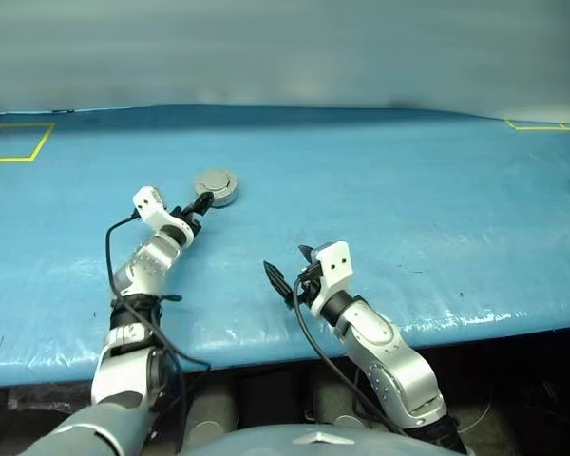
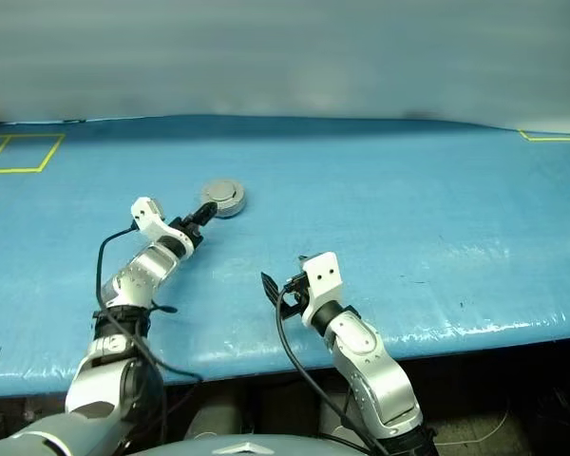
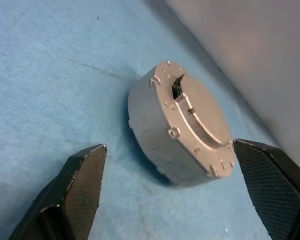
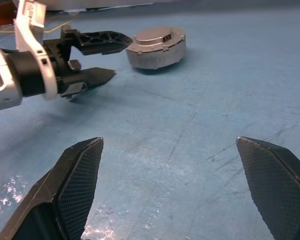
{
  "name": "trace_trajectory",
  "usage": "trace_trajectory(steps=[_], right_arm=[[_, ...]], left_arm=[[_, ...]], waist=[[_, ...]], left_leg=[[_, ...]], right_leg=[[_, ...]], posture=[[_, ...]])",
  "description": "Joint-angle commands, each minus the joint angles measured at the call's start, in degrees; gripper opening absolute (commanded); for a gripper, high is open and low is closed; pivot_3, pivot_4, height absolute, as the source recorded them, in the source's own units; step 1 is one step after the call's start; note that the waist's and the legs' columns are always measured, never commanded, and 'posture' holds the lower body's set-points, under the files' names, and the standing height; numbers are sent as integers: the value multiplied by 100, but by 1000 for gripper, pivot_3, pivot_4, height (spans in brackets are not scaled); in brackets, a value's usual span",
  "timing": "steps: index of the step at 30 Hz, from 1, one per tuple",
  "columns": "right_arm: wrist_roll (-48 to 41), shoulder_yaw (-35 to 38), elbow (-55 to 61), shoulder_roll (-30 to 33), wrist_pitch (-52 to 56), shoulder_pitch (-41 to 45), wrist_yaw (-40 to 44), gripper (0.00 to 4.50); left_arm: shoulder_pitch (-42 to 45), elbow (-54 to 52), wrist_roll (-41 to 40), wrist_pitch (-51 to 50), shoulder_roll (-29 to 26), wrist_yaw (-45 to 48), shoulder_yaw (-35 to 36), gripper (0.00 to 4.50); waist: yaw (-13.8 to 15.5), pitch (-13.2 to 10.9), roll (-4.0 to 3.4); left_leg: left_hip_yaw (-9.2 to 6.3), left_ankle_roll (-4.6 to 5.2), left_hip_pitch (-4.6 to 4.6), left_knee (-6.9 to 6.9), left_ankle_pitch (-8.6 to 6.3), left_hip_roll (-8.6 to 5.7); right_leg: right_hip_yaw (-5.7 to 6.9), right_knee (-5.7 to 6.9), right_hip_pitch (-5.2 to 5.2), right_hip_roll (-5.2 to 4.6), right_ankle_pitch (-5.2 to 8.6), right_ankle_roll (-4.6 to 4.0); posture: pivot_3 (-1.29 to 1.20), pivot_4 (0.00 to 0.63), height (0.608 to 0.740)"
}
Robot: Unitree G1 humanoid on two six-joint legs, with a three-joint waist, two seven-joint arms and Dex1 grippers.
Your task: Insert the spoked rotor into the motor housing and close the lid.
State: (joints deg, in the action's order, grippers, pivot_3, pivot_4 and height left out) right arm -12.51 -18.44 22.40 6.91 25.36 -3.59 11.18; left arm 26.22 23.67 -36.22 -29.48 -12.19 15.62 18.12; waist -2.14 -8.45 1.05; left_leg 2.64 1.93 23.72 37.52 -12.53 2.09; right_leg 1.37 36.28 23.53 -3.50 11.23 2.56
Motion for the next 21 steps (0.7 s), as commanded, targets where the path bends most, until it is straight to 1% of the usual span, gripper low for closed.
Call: trace_trajectory(steps=[1, 6, 8, 11, 12, 14, 16, 19, 21], right_arm=[[181, 122, 34, -22, -303, -35, -66, 4500], [195, 476, -43, -169, -631, -289, -221, 4500], [143, 589, 0, -202, -633, -304, -211, 4500], [228, 677, 100, -164, -706, -311, -194, 4500], [266, 697, 137, -143, -758, -317, -186, 4500], [424, 691, 188, -81, -855, -336, -220, 4500], [481, 688, 229, -36, -869, -400, -213, 4500], [483, 700, 261, -32, -878, -508, -192, 4500], [504, 707, 288, -52, -873, -590, -224, 4500]], left_arm=[[-575, -843, 265, -145, -157, 381, -442, 4444], [-1692, -2291, 1103, 728, -626, 915, -1140, 4444], [-1978, -2623, 1471, 1089, -699, 873, -1315, 4444], [-2336, -3058, 1889, 1615, -604, 696, -1445, 4444], [-2439, -3175, 1987, 1765, -543, 629, -1457, 4444], [-2599, -3305, 2286, 2067, -503, 483, -1514, 4444], [-2769, -3401, 2498, 2312, -468, 406, -1577, 4444], [-2900, -3471, 2612, 2465, -340, 259, -1577, 4444], [-2961, -3452, 2788, 2588, -313, 200, -1648, 4444]], waist=[[40, 0, 1], [89, -2, -1], [114, -2, -1], [156, -2, -1], [155, -2, -2], [165, -2, -1], [166, -2, -1], [163, -2, -2], [161, -2, -2]], left_leg=[[1, -2, 2, 0, -1, 0], [7, -18, 10, -19, -12, 2], [10, -33, 25, -22, -22, 2], [7, -24, 69, -18, -16, 3], [8, -7, 83, -17, -5, 4], [10, -3, 102, -18, -4, 1], [11, -1, 102, -18, -5, 1], [13, 0, 100, -19, -5, 2], [13, 0, 98, -17, -5, 4]], right_leg=[[-1, 0, 4, -3, 0, -1], [-5, -21, 29, -13, -3, -11], [-6, -26, 59, -42, -14, -29], [3, -23, 102, -40, -17, -33], [3, -23, 108, -31, -17, -34], [0, -23, 103, -18, -18, -35], [0, -24, 103, -13, -18, -35], [0, -24, 102, -8, -16, -32], [1, -24, 101, -5, 0, -6]], posture=[[0, 150, 740], [0, 150, 740], [0, 150, 740], [0, 150, 740], [0, 150, 740], [0, 150, 740], [0, 150, 740], [0, 150, 740], [0, 150, 740]])
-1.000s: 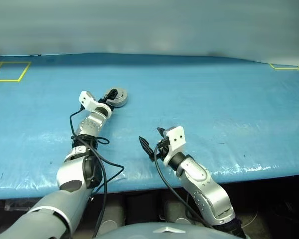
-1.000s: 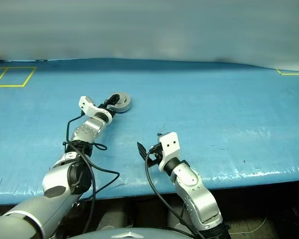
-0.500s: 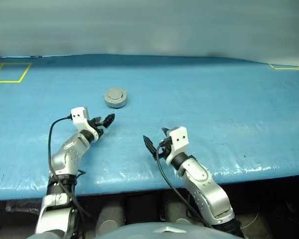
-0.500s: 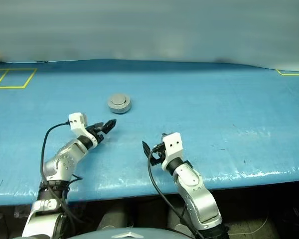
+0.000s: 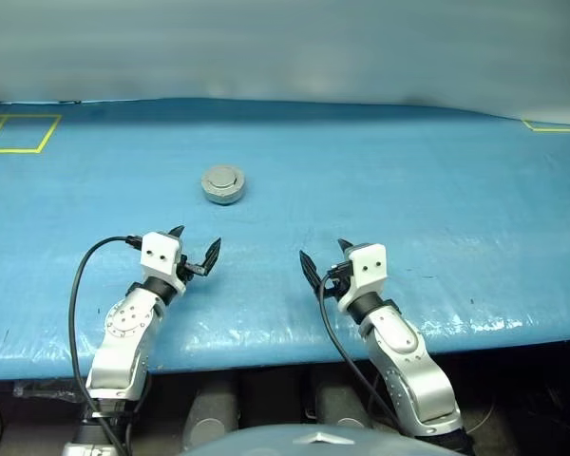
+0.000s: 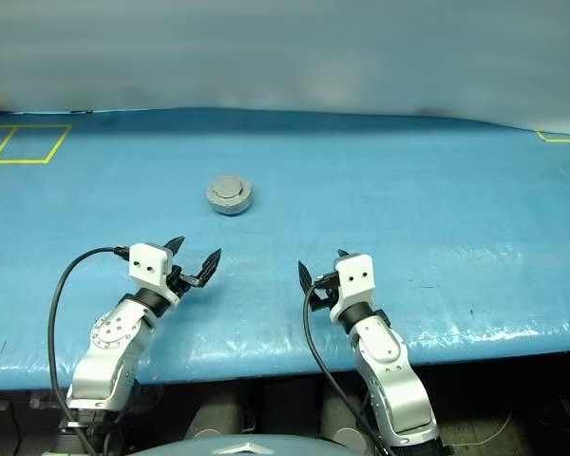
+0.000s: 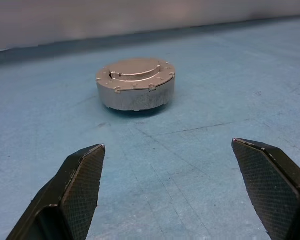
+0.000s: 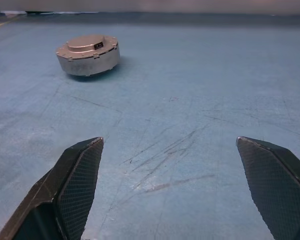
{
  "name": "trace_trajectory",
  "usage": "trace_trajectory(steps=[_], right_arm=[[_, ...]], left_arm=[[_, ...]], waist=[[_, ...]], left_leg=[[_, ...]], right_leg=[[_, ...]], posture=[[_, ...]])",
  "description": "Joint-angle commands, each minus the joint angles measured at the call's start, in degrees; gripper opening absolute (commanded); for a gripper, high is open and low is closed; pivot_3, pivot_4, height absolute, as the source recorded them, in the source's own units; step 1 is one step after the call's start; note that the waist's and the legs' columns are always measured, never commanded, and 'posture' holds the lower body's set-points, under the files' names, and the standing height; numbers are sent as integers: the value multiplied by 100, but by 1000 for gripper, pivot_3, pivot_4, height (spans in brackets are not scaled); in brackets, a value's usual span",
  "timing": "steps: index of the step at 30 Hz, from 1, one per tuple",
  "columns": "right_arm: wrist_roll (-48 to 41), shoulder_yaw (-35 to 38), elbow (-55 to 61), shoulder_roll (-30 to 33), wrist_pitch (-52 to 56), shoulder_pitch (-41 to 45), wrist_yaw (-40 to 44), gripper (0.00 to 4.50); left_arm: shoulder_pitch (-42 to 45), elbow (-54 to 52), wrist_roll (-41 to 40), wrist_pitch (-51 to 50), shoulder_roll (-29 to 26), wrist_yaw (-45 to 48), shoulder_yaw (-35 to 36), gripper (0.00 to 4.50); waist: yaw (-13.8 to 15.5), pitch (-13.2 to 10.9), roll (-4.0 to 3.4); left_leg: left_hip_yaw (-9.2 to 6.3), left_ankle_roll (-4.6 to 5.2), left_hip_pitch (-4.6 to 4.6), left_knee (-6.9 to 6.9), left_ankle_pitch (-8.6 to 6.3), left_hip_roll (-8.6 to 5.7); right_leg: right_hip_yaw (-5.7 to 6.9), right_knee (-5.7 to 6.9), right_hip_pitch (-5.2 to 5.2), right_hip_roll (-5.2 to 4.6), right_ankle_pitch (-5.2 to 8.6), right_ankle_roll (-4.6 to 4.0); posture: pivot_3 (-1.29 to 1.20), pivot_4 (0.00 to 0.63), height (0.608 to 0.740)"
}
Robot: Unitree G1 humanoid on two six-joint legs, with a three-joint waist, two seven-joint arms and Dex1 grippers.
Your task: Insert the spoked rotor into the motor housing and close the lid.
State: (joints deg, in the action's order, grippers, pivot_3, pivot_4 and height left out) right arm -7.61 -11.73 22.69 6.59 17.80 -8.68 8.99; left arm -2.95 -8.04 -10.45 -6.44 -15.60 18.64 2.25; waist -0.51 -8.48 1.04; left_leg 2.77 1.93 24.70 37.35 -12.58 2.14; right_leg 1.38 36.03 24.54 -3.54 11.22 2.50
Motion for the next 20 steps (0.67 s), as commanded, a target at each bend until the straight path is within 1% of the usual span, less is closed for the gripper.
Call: trace_trajectory(steps=[1, 6, 10, 16, 18, 20], right_arm=[[20, 42, 270, -35, -102, -112, -23, 4500], [13, 59, 330, -66, 92, -177, -47, 4500], [2, 71, 362, -74, 167, -172, -41, 4500], [20, 48, 308, -91, 60, -123, 0, 4500], [172, -40, 271, -27, 64, -101, -8, 4500], [141, -60, 271, -41, 239, -105, -16, 4500]], left_arm=[[-66, -264, 266, 319, 39, -108, -100, 4444], [-92, -177, 412, 394, 36, -12, -281, 4444], [-62, -155, 347, 356, 66, 55, -297, 4444], [12, -126, 276, 314, 121, 52, -232, 4444], [7, -130, 244, 302, 150, 14, -191, 4444], [2, -139, 164, 276, 185, -4, -138, 4444]], waist=[[-3, 0, 0], [-5, -1, -1], [-5, -1, -1], [-5, 0, -1], [-5, -1, -1], [-5, 0, -1]], left_leg=[[0, 0, -1, 2, 0, 2], [-1, 0, -3, 8, 0, 3], [-2, 0, -2, 8, -1, 4], [-2, 0, -2, 8, 0, 4], [-2, 0, -2, 9, 0, 4], [-1, 1, -2, 9, 0, 4]], right_leg=[[1, 0, 0, 2, 0, 0], [3, 1, 5, 1, 0, 1], [4, 1, 5, 1, 0, 1], [4, 1, 2, 2, 0, 2], [4, 2, 0, 3, 0, 2], [4, 2, 0, 3, 0, 2]], posture=[[0, 150, 740], [0, 150, 740], [0, 150, 740], [0, 150, 740], [0, 150, 740], [0, 150, 740]])
